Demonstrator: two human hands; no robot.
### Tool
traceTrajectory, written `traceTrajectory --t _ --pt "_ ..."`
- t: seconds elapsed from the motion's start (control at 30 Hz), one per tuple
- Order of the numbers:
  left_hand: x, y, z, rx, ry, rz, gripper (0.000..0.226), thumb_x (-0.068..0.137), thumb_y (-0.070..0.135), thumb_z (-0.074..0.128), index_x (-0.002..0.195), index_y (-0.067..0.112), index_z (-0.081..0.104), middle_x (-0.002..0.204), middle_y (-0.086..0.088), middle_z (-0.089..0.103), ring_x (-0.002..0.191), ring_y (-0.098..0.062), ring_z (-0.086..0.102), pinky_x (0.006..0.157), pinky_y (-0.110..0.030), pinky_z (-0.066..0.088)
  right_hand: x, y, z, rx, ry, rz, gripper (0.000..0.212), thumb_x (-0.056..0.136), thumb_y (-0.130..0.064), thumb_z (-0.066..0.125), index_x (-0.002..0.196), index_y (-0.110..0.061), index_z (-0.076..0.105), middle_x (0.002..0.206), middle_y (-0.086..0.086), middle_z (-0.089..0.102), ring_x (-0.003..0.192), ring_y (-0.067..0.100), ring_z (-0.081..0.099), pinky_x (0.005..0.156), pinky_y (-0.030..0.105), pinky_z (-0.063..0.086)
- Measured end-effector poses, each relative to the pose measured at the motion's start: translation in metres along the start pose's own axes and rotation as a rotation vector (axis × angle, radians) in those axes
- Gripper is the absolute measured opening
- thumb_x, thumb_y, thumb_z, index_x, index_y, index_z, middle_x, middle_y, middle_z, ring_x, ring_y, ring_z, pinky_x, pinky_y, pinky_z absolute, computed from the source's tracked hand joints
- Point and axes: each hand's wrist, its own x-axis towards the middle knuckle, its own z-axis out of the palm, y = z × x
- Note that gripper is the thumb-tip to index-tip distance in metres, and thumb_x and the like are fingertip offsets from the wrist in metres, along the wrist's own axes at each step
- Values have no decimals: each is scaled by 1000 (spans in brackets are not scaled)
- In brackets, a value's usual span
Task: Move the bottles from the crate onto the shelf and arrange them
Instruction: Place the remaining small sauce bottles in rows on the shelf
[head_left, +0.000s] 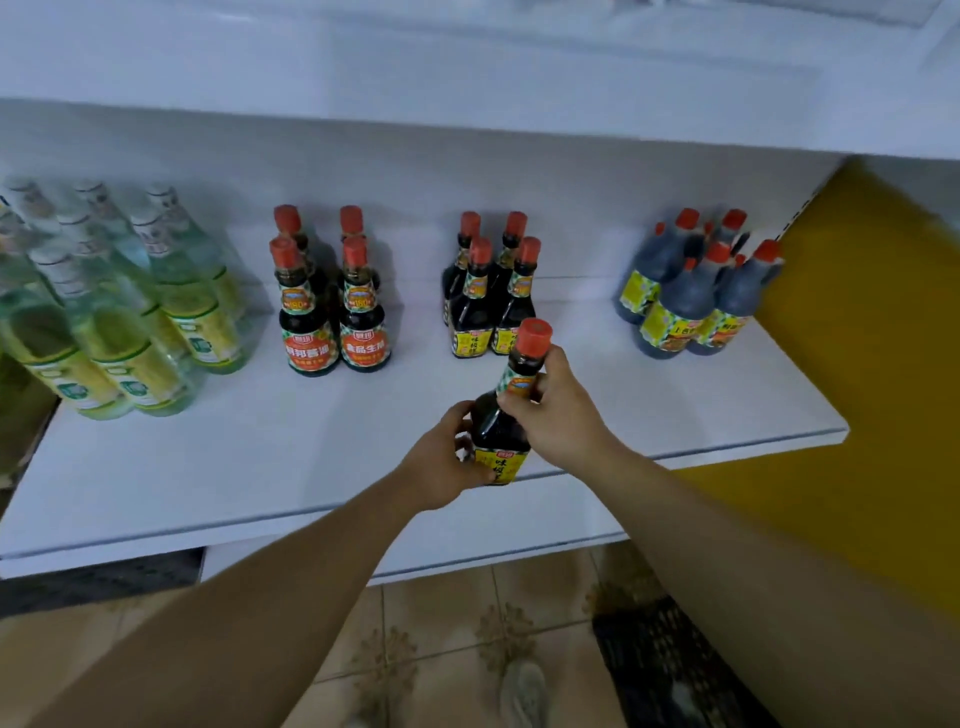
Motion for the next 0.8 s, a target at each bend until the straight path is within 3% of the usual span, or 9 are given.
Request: traceTrajectory --t 0.1,0.17,0.27,0.5,0.67,0.8 --pt "32 -12 5 4 99 -51 86 71 -1 77 139 24 31 116 1 55 102 -17 57 83 -27 52 32 16 0 -19 -49 -27 44 90 -17 62 126 -22 37 104 1 62 97 21 61 83 32 47" --pt "51 -22 10 -12 160 -82 90 70 5 80 141 29 29 123 -1 57 108 -17 58 89 -34 53 49 26 1 -44 -82 -58 46 91 -18 61 130 -22 37 106 -1 61 99 18 58 83 29 43" --pt "73 -31 15 26 235 -113 95 69 15 83 142 33 25 127 1 57 113 -18 58 96 -41 50 73 39 3 -74 -110 -94 49 91 -20 60 133 -22 37 115 1 62 106 21 58 85 30 42" --pt "110 -38 15 101 296 -117 90 77 18 76 146 31 19 129 2 58 112 -19 58 93 -36 49 108 61 9 -63 -111 -153 56 90 -21 61 139 -25 35 120 1 63 108 23 59 90 35 47" --pt "130 -36 5 110 323 -111 88 83 12 70 149 30 15 121 10 53 105 -10 54 81 -25 43 132 62 14 -44 -74 -220 55 88 -18 65 137 -25 40 123 -2 60 113 20 57 94 35 46" --pt "142 -37 -1 138 357 -113 87 84 9 64 149 35 11 137 7 51 117 -17 54 91 -34 48 150 61 20 -69 -50 -246 61 86 -17 67 140 -26 38 129 3 53 117 21 53 97 36 45"
